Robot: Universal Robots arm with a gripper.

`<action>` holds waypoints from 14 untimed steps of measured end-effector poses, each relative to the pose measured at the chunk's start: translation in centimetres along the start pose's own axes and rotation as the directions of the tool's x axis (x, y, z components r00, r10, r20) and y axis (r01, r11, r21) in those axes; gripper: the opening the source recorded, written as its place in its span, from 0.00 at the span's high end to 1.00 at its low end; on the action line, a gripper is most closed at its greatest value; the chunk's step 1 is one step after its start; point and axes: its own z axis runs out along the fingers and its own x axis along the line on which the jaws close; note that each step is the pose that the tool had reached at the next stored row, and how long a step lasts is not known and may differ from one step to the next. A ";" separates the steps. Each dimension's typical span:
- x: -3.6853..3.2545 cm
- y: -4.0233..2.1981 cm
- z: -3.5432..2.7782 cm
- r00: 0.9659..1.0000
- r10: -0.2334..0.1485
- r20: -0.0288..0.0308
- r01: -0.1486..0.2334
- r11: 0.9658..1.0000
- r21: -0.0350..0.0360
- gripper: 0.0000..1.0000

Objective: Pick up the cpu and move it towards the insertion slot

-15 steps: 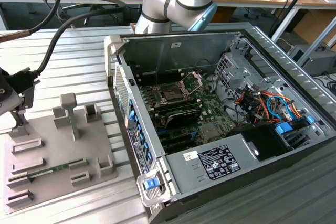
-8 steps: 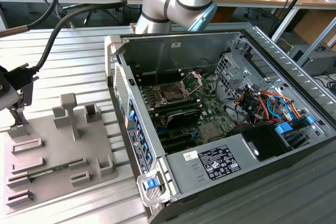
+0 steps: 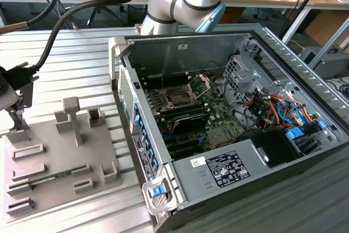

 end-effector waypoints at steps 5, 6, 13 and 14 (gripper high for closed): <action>0.00 0.01 -0.33 1.000 0.000 0.000 0.000 1.000 0.000 0.45; 0.00 0.01 -0.43 1.000 0.000 0.000 0.000 1.000 0.000 0.45; 0.00 0.03 -0.98 1.000 0.000 0.000 0.000 1.000 0.000 0.45; 0.00 0.04 -1.06 1.000 0.000 0.000 0.000 1.000 0.000 0.45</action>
